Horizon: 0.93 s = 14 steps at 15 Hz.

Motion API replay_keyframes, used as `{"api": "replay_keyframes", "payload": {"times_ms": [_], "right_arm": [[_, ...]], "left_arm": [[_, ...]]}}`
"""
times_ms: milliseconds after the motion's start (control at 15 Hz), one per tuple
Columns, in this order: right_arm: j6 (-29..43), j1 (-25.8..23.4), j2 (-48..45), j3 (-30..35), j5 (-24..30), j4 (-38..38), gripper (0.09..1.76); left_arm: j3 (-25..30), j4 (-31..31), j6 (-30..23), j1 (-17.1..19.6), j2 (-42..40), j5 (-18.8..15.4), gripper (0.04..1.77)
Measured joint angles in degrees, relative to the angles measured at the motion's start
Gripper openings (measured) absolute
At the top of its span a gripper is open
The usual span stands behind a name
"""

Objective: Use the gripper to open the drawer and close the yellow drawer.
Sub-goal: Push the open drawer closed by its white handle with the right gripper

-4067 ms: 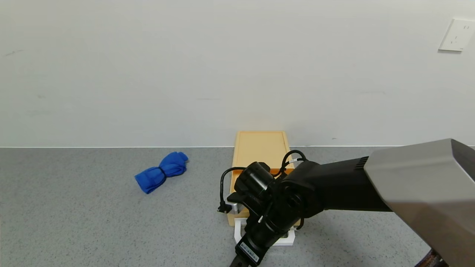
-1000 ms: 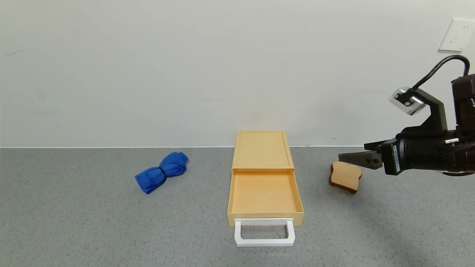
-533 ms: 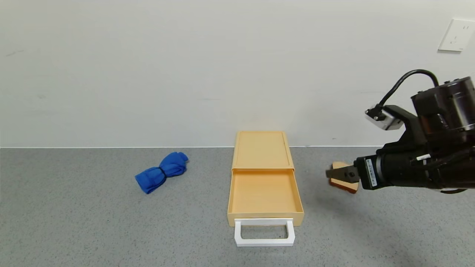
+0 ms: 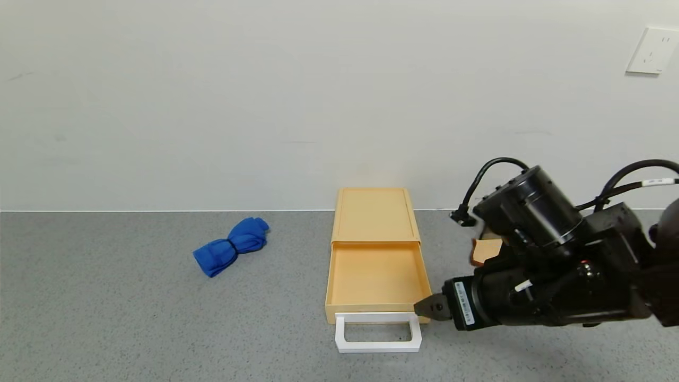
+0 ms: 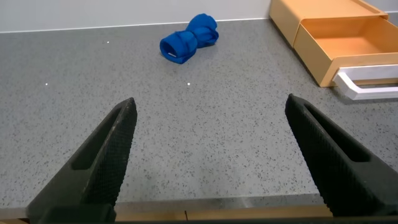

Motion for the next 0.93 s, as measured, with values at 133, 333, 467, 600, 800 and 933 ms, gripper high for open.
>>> {"api": "replay_keyframes", "payload": {"times_ms": [133, 333, 467, 600, 800, 933], "right_arm": [[2.4, 2.5, 2.7, 0.2, -1.2, 0.2, 1.71], [4.3, 3.3, 6.6, 0.3, -1.5, 0.2, 1.71], [5.2, 3.1, 8.9, 0.2, -1.5, 0.2, 1.71], [6.0, 3.0, 11.4, -0.3, -1.5, 0.2, 1.71], [7.1, 3.2, 15.0, -2.0, -1.6, 0.2, 1.71], [8.4, 3.2, 17.3, -4.2, -2.6, 0.2, 1.71]], "left_arm": [[0.0, 0.0, 0.0, 0.0, 0.0, 0.0, 1.72], [0.0, 0.1, 0.1, 0.0, 0.0, 0.0, 1.72], [0.0, 0.1, 0.1, 0.0, 0.0, 0.0, 1.72], [0.0, 0.1, 0.1, 0.0, 0.0, 0.0, 1.72], [0.0, 0.1, 0.1, 0.0, 0.0, 0.0, 1.72], [0.0, 0.0, 0.1, 0.0, 0.0, 0.0, 1.72]]}}
